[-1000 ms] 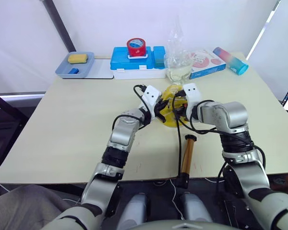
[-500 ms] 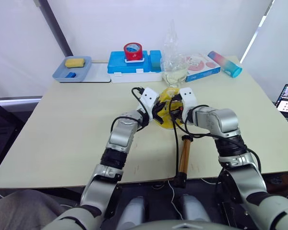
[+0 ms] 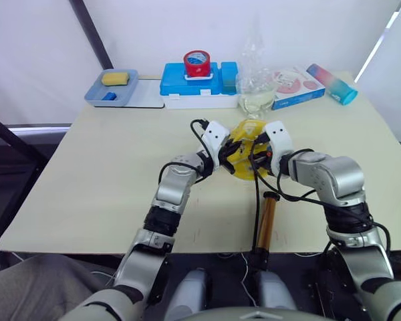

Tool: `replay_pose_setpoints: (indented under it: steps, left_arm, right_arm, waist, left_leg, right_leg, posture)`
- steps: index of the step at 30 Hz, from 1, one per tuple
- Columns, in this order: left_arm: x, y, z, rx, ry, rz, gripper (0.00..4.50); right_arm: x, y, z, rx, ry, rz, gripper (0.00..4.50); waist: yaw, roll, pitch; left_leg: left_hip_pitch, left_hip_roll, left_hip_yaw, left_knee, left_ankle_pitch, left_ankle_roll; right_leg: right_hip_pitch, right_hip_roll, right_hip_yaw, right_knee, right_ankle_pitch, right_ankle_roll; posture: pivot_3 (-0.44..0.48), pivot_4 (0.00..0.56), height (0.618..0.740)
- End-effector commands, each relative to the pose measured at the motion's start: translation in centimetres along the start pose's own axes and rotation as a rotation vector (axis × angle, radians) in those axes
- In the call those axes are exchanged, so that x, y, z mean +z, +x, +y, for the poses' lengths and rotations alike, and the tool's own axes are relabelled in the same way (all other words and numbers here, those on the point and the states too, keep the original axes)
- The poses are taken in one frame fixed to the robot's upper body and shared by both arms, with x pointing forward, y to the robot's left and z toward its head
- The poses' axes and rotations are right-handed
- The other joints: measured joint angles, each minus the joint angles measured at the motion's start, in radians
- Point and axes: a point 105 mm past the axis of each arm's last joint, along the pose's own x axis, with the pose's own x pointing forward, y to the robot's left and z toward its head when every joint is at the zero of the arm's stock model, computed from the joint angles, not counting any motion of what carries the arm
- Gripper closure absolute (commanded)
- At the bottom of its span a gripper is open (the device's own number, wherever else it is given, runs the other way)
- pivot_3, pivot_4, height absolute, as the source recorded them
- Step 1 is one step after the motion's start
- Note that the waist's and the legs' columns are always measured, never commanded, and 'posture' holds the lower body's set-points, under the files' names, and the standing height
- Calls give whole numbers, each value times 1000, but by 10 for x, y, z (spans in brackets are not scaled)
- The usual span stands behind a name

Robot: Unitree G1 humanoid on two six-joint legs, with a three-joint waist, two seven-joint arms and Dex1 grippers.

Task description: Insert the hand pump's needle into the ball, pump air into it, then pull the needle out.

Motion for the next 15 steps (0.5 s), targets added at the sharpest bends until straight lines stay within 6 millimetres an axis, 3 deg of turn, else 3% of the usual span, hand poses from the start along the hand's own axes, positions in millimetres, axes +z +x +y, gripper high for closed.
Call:
replay_pose_setpoints:
  steps: [1, 2, 4, 8, 9, 15]
  left_arm:
    - [-11, 9, -16, -67, -14, 44, 4500]
    - [-10, 10, -16, -69, -12, 42, 4500]
    - [-10, 10, -16, -71, -10, 40, 4500]
    - [-9, 11, -16, -71, -3, 40, 4500]
    - [-9, 11, -16, -70, -2, 39, 4500]
    - [-8, 11, -14, -67, 3, 36, 4500]
  right_arm:
    - [-1, -2, 0, -1, -35, -25, 4207]
    - [-1, -3, 0, 1, -51, -37, 3185]
    - [-2, -4, -1, 3, -80, -52, 2454]
    - [-8, -10, -6, 1, -155, -80, 331]
    - [-9, -13, -9, -2, -184, -92, 38]
    - [-9, -34, -19, 31, -248, -207, 38]
  waist:
    - [6, -1, 2]
    - [8, -1, 2]
    - [10, -2, 5]
    - [11, -2, 8]
    - [12, -3, 8]
    - [16, -6, 12]
  left_leg:
    - [0, -1, 0, 0, 0, 0]
    - [0, -1, 0, 0, 0, 0]
    - [-1, -1, -1, 0, 0, 0]
    - [-1, -1, -2, 0, 0, 0]
    - [-1, -1, -2, 0, 0, 0]
    - [-2, -3, -3, 1, 0, 0]
  right_leg:
    - [0, -1, 0, 0, 0, 0]
    - [0, -1, 0, 0, -1, 1]
    - [0, -1, -1, -1, -2, 2]
    - [0, -1, -2, -1, -2, 3]
    - [0, -1, -2, -1, -2, 3]
    - [0, -3, -2, -1, -3, 5]
  posture:
    - [0, 150, 739]
    - [0, 150, 739]
    - [0, 150, 739]
    - [0, 150, 739]
    - [0, 150, 739]
    - [0, 150, 739]
